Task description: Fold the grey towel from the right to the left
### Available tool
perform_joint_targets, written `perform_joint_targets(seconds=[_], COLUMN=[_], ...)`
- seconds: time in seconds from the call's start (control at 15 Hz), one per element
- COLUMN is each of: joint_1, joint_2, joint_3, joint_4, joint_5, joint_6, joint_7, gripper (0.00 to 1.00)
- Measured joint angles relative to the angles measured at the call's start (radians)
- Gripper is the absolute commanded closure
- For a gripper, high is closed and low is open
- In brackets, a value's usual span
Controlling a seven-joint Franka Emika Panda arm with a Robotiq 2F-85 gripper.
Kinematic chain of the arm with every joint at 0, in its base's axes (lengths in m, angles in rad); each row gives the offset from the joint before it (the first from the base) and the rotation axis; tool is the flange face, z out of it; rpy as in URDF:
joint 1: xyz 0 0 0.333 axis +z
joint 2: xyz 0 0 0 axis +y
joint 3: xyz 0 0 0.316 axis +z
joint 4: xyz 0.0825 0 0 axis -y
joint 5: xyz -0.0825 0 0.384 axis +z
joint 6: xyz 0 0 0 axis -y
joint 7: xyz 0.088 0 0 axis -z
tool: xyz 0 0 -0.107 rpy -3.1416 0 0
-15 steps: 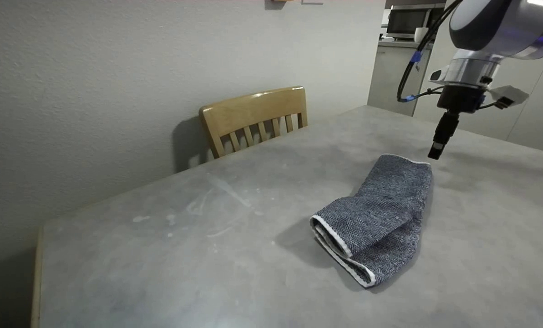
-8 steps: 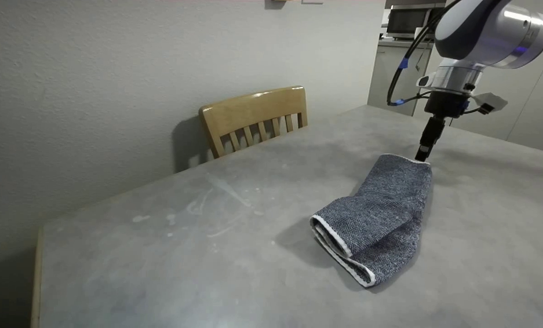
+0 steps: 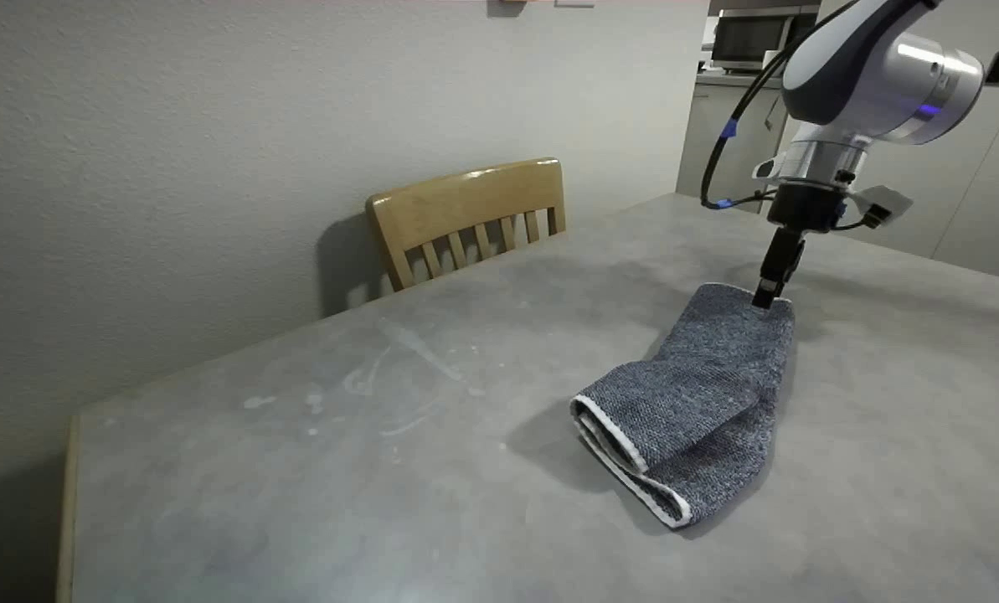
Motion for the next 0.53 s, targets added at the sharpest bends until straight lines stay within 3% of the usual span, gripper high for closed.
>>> perform_joint_targets(seconds=[0.2, 0.53], joint_1=[-0.003, -0.008], joint_2=[0.016, 0.018], joint_3=[0.0, 0.0], joint_4=[0.017, 0.026], joint_5=[0.0, 0.0], joint_6=[0.0, -0.002], joint_7=[0.0, 0.0], gripper=[0.3, 0.69])
